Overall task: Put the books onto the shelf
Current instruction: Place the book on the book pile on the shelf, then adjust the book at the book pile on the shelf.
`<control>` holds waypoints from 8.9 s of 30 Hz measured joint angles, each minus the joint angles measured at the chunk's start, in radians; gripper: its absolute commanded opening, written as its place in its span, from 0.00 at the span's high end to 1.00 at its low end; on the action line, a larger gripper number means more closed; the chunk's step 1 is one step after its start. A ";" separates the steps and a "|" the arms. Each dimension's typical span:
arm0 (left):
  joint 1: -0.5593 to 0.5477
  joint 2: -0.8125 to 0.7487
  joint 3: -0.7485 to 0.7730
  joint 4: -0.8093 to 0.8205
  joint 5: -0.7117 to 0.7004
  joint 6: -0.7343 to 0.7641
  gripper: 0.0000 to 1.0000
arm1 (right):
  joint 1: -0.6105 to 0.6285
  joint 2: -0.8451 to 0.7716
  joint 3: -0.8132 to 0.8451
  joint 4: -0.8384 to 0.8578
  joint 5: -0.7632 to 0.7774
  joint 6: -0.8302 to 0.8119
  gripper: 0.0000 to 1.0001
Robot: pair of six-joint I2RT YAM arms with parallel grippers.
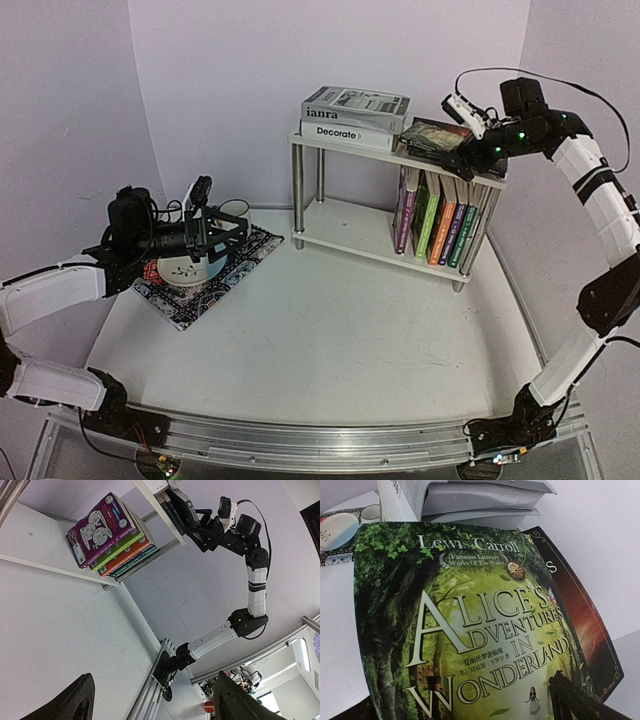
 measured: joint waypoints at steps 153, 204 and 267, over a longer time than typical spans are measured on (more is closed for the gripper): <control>-0.096 0.336 0.254 0.218 -0.218 0.000 0.30 | 0.001 -0.382 -0.613 0.455 0.429 0.617 0.36; -0.088 0.352 0.254 0.208 -0.191 -0.001 0.28 | 0.005 -0.248 -0.440 0.350 -0.069 0.850 1.00; -0.062 0.352 0.253 0.183 -0.165 -0.009 0.28 | 0.099 -0.149 -0.375 0.429 0.215 0.712 1.00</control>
